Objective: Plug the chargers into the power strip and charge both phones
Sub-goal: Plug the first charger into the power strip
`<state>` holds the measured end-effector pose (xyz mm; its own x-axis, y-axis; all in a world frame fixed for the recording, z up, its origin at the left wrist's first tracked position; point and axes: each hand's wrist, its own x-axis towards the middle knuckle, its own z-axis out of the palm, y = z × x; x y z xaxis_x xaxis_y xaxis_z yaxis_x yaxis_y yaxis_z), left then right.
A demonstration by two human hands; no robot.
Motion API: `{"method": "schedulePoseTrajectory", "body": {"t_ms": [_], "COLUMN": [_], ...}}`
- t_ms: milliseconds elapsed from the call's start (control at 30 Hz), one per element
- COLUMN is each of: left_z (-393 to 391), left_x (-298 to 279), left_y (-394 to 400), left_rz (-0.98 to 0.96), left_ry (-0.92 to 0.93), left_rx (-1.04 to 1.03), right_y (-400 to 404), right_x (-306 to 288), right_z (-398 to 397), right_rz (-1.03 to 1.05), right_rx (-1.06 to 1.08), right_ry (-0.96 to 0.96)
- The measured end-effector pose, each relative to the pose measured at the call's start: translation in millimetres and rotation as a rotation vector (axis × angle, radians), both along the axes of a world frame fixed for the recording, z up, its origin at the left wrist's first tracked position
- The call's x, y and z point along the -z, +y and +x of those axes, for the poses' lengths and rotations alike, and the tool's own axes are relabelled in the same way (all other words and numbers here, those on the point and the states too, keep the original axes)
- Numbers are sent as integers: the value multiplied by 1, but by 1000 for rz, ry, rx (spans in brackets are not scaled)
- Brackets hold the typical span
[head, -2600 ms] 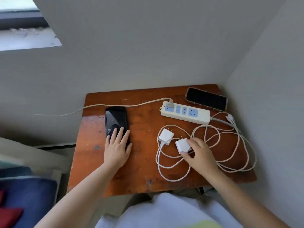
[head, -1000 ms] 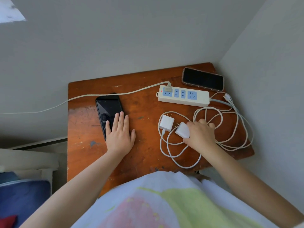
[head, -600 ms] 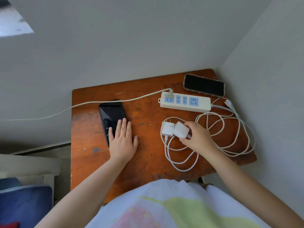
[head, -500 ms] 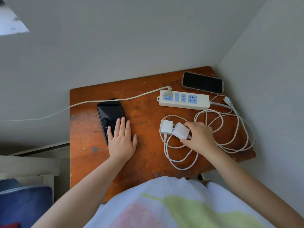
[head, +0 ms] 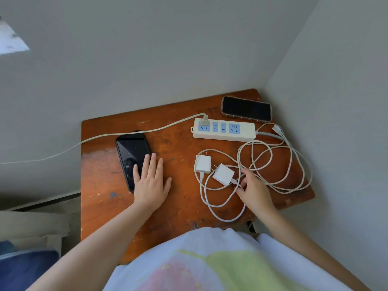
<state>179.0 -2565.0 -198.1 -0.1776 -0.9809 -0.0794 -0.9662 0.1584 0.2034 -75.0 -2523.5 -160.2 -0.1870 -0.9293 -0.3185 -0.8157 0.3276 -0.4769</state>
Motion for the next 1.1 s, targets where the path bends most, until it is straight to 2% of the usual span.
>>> {"method": "schedulePoseTrajectory", "body": {"t_ms": [67,133,200,300,400,467,533,633,733,867,1100], "left_z": [-13,-34,-57,-76,-75,-72,-68,-60,-56,-60,-33], "left_x": [-11,-23,-27,-23,-26,-28,-31,-28,-31,-33,-18], "left_y": [8,17,22,18,10,3,-6,-25,-41,-48,-36], "left_rz": [-44,-68,-29,113,43,59,113,127,100,92,120], "left_ry": [73,5,-9,146,222,369,420,267,105,-92,-189], "left_rx": [282,588,720,673,671,542,311,129,85,229,459], "right_y": [-3,-3,1,10,19,25,28,29,29,30,36], "right_x": [-2,-6,-11,-20,-22,-19,-14,-8,-4,4,14], "right_z": [0,-5,-15,-37,-59,-71,-82,-88,-76,-59,-49], "right_rz": [-40,-53,-44,-24,-1,16,34,89,89,30,9], "right_rx": [12,1,5,-3,-51,-63,-28,36,-25,-185,-241], "right_ry": [-50,-67,-54,-6,25,49,78,160,216,214,142]}}
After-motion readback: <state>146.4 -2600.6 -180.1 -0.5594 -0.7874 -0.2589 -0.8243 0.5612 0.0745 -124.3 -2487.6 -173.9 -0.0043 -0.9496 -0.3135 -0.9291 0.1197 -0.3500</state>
